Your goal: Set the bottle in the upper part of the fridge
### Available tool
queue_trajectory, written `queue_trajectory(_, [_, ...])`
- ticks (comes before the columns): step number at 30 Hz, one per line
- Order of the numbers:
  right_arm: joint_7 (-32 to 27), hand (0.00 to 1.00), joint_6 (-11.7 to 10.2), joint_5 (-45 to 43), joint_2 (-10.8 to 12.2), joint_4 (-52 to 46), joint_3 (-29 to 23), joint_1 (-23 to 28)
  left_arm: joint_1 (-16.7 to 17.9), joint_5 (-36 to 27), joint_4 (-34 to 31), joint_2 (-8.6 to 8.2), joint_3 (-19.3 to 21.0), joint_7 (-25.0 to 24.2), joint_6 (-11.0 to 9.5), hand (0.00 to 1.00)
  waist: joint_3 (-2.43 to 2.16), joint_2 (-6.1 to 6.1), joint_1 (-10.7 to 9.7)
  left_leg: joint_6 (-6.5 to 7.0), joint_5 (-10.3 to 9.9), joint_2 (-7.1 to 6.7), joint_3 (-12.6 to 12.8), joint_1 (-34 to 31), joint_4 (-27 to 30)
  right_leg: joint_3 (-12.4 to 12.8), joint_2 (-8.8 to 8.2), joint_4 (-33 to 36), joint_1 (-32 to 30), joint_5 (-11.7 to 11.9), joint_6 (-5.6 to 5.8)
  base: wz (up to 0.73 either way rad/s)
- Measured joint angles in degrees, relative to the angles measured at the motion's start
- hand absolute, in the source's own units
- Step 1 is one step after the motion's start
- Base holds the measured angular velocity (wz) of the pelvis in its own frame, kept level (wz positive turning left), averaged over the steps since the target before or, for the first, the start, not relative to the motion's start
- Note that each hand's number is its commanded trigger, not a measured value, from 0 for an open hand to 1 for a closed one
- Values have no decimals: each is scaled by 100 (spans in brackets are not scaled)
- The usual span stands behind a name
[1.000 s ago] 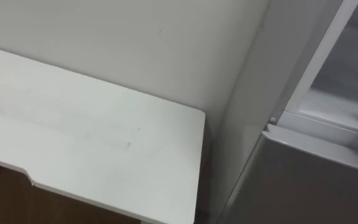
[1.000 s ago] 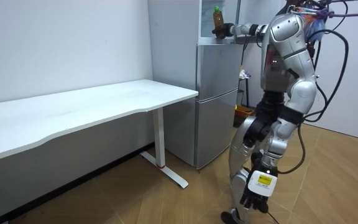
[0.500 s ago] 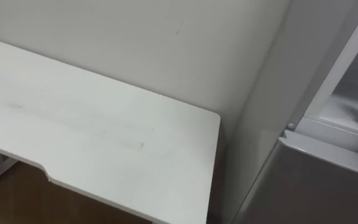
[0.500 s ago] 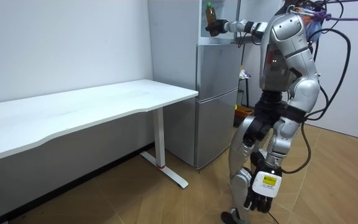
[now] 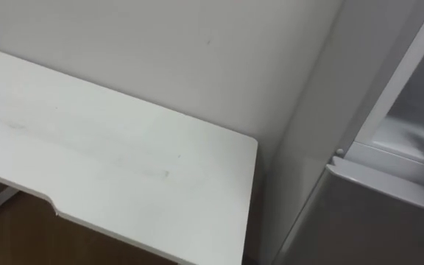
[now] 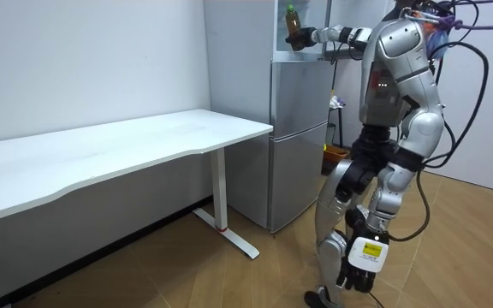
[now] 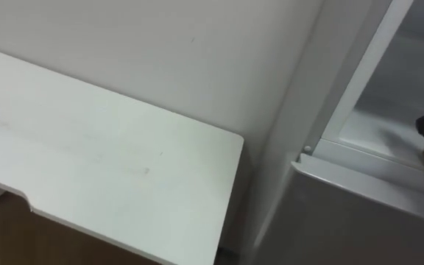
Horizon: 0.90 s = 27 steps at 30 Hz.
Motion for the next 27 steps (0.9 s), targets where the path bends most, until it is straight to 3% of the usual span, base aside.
queue_trajectory(5, [-31,100,-90,-13,0,281,131,-3,-34,-35,-33,165,-64,27,22,0,36,4,131,-19,-12,6,-106,-52,64,-108,28,-24,20,9,-15,8])
queue_trajectory(10, [-187,100,-402,2,2,879,374,-263,-175,-450,-14,533,-435,110,40,0,69,40,290,-68,-101,51,-289,-408,412,-208,113,-18,-112,39,-63,12])
queue_trajectory(13, [-262,98,-648,1,9,1113,689,-395,-216,-454,-30,646,-591,117,41,0,86,60,444,-99,-120,91,-282,-534,506,-205,147,-5,-201,72,-113,-3])
queue_trajectory(15, [-303,55,-798,1,16,1197,832,-460,-216,-463,-105,659,-700,164,39,0,91,66,481,-106,-125,116,-316,-672,600,-213,180,6,-289,81,-127,0])
queue_trajectory(17, [-306,0,-913,-5,20,1289,909,-568,-236,-459,-212,655,-813,248,50,0,97,73,543,-115,-119,144,-327,-823,673,-205,206,30,-419,97,-154,-3])
queue_trajectory(21, [-325,0,-1201,-15,57,1301,917,-590,-273,-455,-353,682,-1011,277,63,0,134,118,694,-144,-101,186,-320,-932,755,-152,251,-7,-519,53,-119,-4])
queue_trajectory(27, [-333,0,-1564,-14,147,1315,914,-611,-302,-459,-415,729,-1123,283,61,0,150,139,740,-169,-87,206,-341,-992,773,-151,272,-2,-596,34,-209,0])
